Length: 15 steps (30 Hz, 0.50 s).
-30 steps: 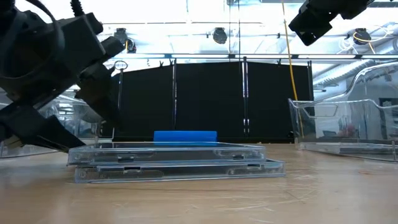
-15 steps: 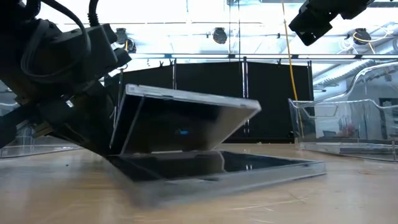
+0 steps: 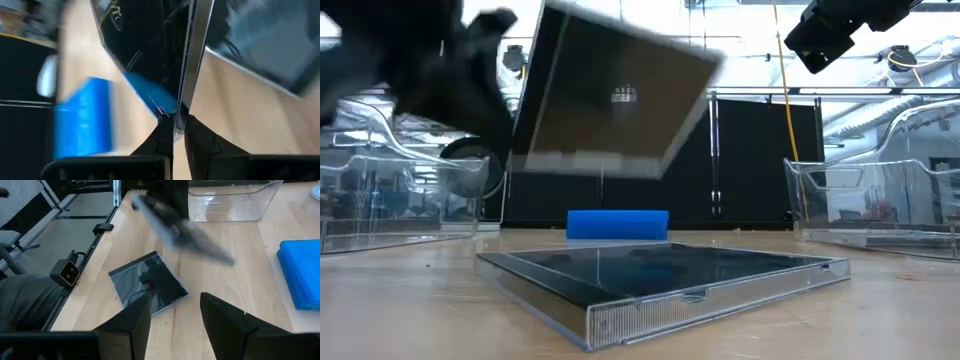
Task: Pick & place jewel cases by type
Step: Put the black CD case into the right transparent bin
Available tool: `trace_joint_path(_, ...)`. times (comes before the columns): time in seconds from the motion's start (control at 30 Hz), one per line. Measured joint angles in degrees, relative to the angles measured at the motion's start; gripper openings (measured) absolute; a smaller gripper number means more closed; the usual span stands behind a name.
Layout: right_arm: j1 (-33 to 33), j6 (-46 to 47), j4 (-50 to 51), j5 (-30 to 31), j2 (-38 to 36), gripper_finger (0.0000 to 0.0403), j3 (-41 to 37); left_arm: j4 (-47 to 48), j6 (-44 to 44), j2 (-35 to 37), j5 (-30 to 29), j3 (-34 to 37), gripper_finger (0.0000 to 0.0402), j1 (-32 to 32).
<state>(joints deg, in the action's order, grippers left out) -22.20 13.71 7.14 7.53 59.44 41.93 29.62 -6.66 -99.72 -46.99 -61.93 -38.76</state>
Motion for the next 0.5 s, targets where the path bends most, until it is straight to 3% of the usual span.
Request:
trace_joint_path(0.23, 0.46, -5.96, -4.43, 4.25, 0.02, 0.0161, 0.0, -11.45, 8.56, 8.37, -1.1, -0.15, 0.0025, -0.28)
trace_joint_path(0.5, 0.46, -24.08, -24.7, 5.92, 1.57, 0.0172, -2.82, -23.92, 18.15, 9.31, 10.95, -0.22, 0.0025, 3.74)
